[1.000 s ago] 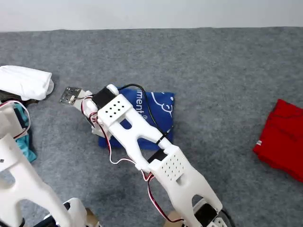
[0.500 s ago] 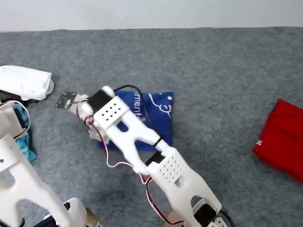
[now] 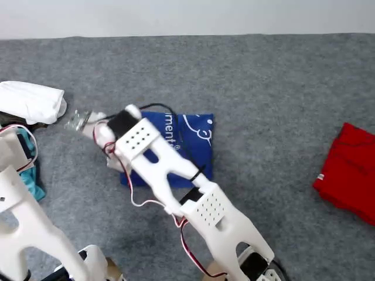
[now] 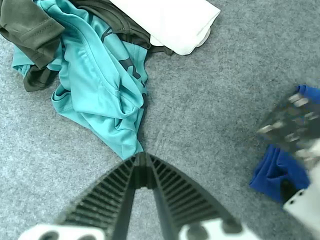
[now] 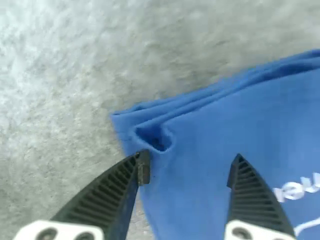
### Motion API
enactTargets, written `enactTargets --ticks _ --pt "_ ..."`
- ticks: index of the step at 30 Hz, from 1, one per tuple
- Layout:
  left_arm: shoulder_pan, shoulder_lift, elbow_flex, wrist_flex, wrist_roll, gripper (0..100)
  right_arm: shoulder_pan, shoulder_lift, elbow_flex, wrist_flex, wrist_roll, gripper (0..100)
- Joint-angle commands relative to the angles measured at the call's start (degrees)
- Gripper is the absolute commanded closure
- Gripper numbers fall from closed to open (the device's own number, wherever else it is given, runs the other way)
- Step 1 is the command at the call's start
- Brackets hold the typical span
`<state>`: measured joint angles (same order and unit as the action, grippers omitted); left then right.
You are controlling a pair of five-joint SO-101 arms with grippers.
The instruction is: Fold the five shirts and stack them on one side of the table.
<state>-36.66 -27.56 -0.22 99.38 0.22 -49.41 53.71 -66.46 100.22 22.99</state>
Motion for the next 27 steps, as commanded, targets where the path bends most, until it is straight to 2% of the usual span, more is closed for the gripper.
enactTargets --ticks 1,6,12,21,27 --pt "-0.09 -1.49 -0.22 1.14 0.0 100 2.95 -2.77 -6.95 1.19 -0.35 73.1" --pt "-0.09 -1.49 -0.22 1.14 0.0 100 5.41 -2.24 -9.58 1.19 -0.35 75.5" --pt "-0.09 -1.49 -0.22 1.14 0.0 100 4.18 -0.84 -5.8 2.33 0.0 99.3" --pt "-0.09 -1.49 -0.22 1.05 0.0 100 -1.27 0.04 5.19 1.8 0.44 98.8" --pt "-0.09 -1.49 -0.22 1.05 0.0 100 -1.01 3.03 5.63 0.4 0.53 98.8"
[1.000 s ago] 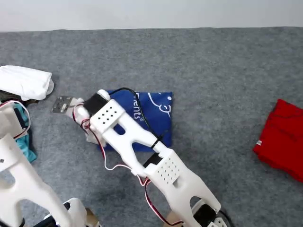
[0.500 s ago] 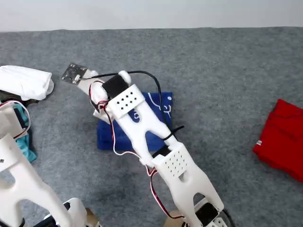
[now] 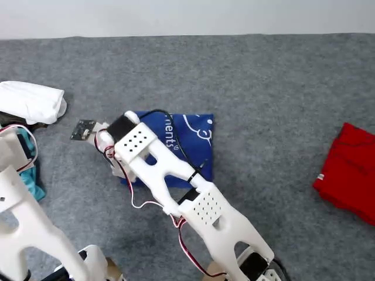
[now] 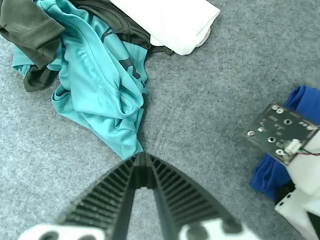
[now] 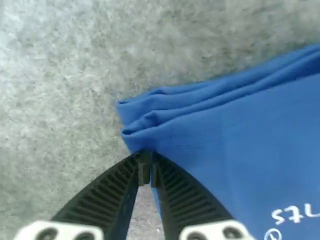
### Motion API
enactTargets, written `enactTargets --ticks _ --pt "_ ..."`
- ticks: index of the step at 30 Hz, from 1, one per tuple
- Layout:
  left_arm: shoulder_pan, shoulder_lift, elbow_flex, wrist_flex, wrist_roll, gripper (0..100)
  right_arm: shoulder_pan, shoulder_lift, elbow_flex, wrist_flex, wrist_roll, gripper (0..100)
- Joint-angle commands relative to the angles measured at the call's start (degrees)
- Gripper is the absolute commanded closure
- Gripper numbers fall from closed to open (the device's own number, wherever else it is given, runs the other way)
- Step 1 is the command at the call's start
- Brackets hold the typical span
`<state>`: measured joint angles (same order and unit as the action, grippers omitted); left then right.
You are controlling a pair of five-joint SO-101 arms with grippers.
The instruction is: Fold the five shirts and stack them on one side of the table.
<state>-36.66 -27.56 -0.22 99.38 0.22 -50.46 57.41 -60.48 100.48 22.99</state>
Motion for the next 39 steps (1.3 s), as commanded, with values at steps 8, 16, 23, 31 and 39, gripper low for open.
enactTargets --ticks 8,16,23,31,39 --pt "-0.09 -1.49 -0.22 1.05 0.0 100 4.88 -3.91 -13.71 -1.1 0.79 98.2" --pt "-0.09 -1.49 -0.13 1.05 0.0 100 10.42 1.71 -18.73 -15.78 2.29 93.0" --pt "0.0 -1.49 -0.13 1.05 0.0 100 10.15 8.66 -18.73 -27.12 2.64 98.6" --pt "0.0 -1.49 -0.13 1.05 0.0 100 12.7 13.93 -18.73 -30.2 8.62 98.7" --pt "0.0 -1.49 -0.13 1.05 0.0 100 16.04 13.49 -19.96 -30.81 8.7 98.8"
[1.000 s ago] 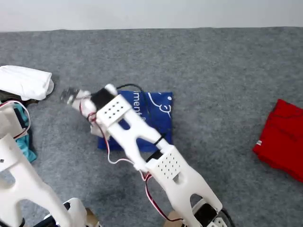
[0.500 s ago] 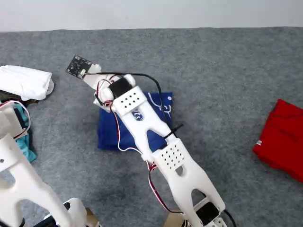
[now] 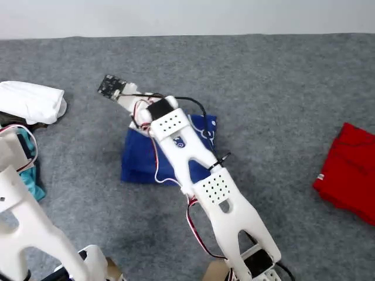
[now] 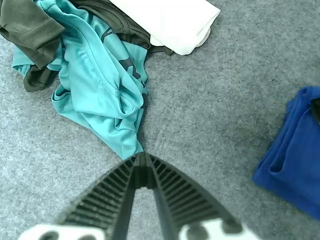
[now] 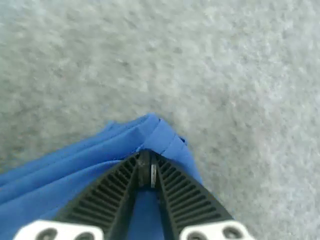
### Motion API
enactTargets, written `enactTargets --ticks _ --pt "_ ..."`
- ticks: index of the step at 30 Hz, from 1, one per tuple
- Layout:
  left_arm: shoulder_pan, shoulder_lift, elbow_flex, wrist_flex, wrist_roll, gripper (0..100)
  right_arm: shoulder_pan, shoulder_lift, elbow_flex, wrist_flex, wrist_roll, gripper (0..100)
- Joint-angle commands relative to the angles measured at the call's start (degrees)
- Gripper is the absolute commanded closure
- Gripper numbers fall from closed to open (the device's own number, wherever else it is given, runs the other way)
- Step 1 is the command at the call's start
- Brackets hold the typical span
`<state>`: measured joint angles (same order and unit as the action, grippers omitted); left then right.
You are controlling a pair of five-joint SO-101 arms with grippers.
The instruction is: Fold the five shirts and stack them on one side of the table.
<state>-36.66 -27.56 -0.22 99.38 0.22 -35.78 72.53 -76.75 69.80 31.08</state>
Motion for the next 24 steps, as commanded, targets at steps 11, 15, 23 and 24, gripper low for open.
enactTargets --ticks 11,15,23,24 --pt "0.09 -1.49 -0.13 1.05 0.0 100 -4.44 -3.82 -9.67 4.79 0.62 98.6" --pt "0.0 -1.49 -0.13 1.05 0.0 100 -5.32 -2.59 -8.53 3.38 0.62 98.5" --pt "0.0 -1.49 -0.13 1.14 0.0 100 -0.04 2.59 -8.44 -1.63 0.62 98.5" --pt "0.0 -1.49 -0.13 1.14 0.0 100 0.66 2.59 -8.44 -1.63 0.62 98.5"
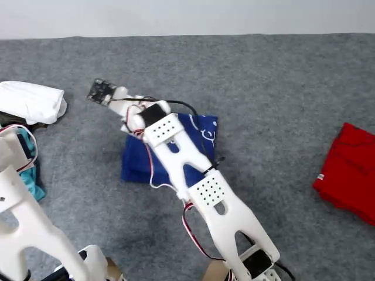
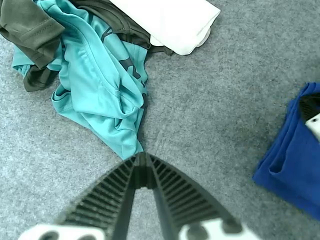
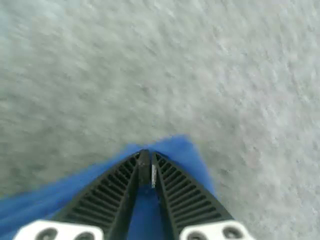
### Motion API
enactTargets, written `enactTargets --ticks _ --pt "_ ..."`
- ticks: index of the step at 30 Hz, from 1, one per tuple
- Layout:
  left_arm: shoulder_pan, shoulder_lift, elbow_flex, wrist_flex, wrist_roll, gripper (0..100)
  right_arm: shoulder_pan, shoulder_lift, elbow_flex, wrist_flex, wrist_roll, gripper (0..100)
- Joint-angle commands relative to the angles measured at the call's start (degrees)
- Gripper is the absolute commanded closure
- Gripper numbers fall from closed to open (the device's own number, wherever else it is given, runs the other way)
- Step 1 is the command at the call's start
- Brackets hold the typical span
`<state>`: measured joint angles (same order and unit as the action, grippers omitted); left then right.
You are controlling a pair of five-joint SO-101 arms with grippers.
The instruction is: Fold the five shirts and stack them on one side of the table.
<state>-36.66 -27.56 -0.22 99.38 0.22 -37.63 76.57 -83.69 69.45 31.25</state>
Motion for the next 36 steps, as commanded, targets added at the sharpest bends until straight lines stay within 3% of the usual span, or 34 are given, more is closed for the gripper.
enactTargets --ticks 1,6,16,34,36 --pt "0.0 -1.49 -0.13 1.14 0.0 100 3.21 -1.45 -1.49 -1.36 0.53 98.5" --pt "0.0 -1.49 -0.13 1.14 0.0 100 4.79 -1.89 -1.93 -0.84 1.93 98.6" --pt "0.09 -1.49 -0.13 1.05 0.0 100 0.57 -7.08 -5.54 1.98 1.85 98.3" --pt "0.0 -1.49 -0.13 1.05 0.09 100 -2.95 -12.88 -12.48 33.36 1.58 98.7" --pt "0.0 -1.49 -0.13 1.05 0.09 100 -3.65 -14.46 -11.87 33.63 -1.23 98.7"
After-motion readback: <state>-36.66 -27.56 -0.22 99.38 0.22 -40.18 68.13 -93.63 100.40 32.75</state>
